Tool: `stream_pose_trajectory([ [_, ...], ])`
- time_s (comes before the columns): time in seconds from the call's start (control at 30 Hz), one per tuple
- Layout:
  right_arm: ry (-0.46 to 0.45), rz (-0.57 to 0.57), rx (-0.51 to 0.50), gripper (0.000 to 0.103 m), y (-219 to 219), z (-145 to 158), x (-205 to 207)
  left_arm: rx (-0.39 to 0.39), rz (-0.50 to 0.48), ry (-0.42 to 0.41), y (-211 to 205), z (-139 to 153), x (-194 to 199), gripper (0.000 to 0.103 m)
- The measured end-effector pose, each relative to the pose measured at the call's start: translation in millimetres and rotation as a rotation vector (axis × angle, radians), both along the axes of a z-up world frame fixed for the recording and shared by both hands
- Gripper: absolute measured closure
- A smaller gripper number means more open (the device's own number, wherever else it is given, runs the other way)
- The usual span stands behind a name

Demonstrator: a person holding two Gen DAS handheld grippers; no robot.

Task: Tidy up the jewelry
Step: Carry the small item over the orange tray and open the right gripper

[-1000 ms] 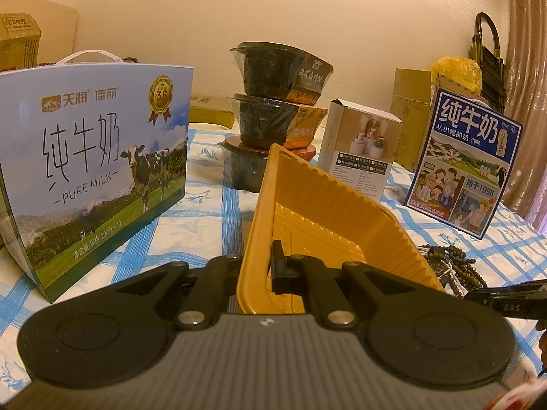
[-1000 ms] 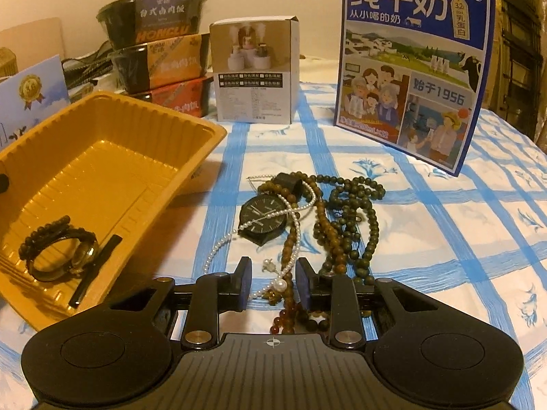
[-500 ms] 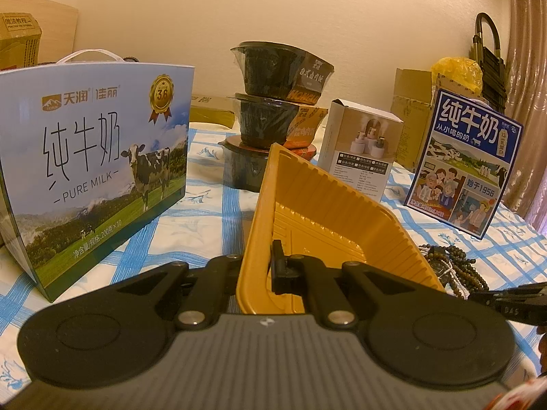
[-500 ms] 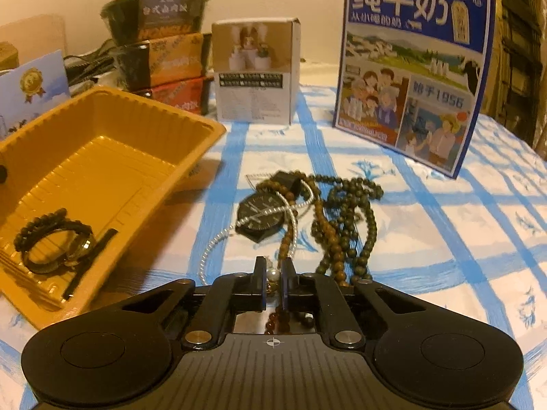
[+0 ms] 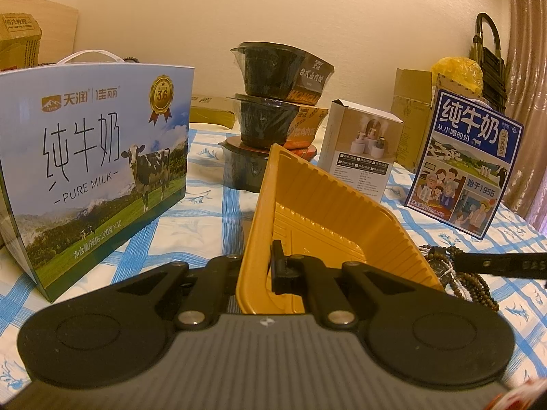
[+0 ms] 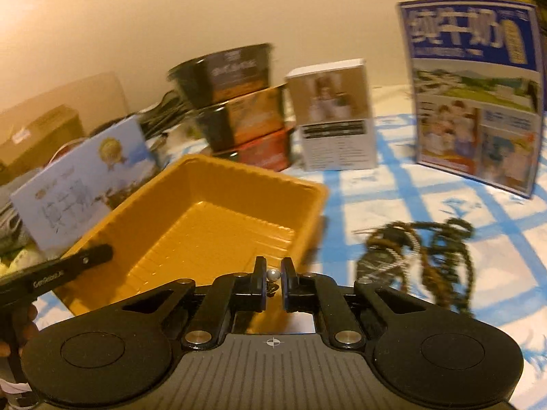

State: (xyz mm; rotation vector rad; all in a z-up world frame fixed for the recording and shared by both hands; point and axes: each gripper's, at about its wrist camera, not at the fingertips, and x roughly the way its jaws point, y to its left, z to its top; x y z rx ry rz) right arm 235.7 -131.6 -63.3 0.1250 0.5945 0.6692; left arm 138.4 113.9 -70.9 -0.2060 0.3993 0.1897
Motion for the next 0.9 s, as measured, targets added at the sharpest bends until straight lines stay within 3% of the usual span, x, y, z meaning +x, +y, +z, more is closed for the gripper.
stream_pose_trajectory([
  [0.3,-0.004,0.01,0.001,0.094,25,-3,16,-0.004,0.001,0.0,0,0,0,0.098],
  [0.57,-0.003,-0.056,0.02,0.082,-7,3,6,-0.005,0.0,0.0,-1,0,0,0.098],
  [0.9,0.05,-0.155,-0.087,0.075,-55,-23,-15,-0.002,0.0,0.0,-1,1,0,0.098],
])
